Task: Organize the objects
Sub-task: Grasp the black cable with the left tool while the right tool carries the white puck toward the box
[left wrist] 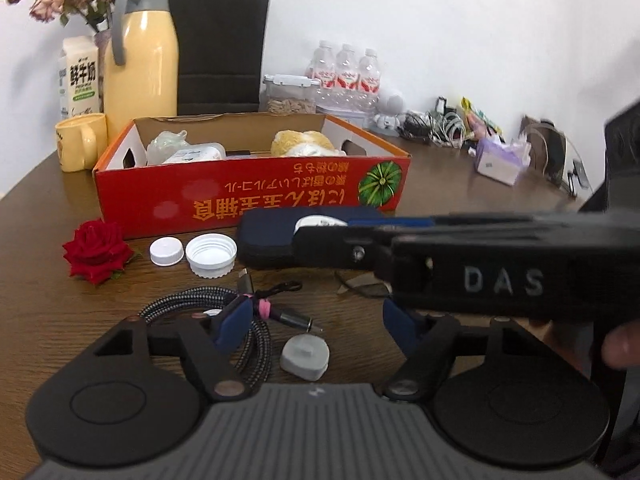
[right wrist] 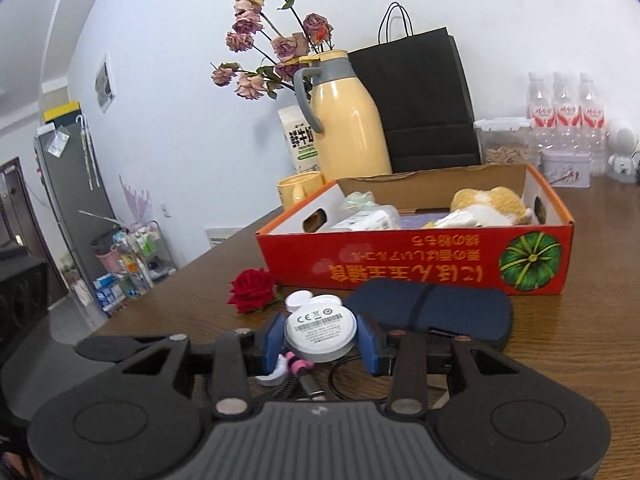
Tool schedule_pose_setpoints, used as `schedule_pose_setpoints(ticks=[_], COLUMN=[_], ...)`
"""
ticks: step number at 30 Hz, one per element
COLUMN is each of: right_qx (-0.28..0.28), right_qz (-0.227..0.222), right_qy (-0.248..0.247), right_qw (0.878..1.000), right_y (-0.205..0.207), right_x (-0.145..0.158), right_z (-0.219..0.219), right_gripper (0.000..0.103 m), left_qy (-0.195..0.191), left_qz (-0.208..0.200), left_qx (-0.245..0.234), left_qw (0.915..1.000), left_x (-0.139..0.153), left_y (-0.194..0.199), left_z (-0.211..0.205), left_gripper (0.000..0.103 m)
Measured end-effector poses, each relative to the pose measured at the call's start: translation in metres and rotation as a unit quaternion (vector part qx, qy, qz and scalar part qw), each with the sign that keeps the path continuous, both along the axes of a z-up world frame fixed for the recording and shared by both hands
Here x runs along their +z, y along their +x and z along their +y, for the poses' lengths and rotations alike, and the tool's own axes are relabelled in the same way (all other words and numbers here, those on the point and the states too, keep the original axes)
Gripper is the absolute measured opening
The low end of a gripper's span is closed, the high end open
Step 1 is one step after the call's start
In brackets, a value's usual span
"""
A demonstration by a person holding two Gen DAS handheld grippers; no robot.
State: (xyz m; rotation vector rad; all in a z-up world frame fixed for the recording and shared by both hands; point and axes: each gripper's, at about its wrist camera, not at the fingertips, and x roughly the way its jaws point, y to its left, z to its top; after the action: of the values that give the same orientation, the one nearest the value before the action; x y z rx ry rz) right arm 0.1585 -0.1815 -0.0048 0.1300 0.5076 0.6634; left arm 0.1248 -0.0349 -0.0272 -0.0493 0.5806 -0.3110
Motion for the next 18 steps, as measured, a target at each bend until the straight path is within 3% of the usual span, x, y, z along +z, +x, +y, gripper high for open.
schedule_pose_setpoints(ticks=[5,14,16,18], right_qx=[0.008,0.010,0.011,0.013], right_qz=[0.006,0.013,0.015,0.016], right_qy=[0.014,0.030,0.034,0.039], right_qw=[1.000,0.999,0.999,0.999], right_y=[-0.002,-0.004,-0.005,-0.006], right_x=[-0.001,-0.002,-0.002,-0.002], right_z=[0.004,0.005,0.005,0.004], right_gripper=[0.039,0.039,0.039,0.038], left_qy=[-0.042,-0.084,-0.091,-0.102], left_qz=[0.013,0.006,0.011,0.020], left_qx=[0.001,-0.010,-0.005,-0.008], left_qw=[0.9990,0.9964,0.9958,0.9946], left_x=[-0.001,-0.001,-0.002,-0.004], left_y=[0.006,0.005,0.008,0.010], left_z=[0.010,0.015,0.016,0.018], left_gripper=[0.052,0.053,0.045,0.019])
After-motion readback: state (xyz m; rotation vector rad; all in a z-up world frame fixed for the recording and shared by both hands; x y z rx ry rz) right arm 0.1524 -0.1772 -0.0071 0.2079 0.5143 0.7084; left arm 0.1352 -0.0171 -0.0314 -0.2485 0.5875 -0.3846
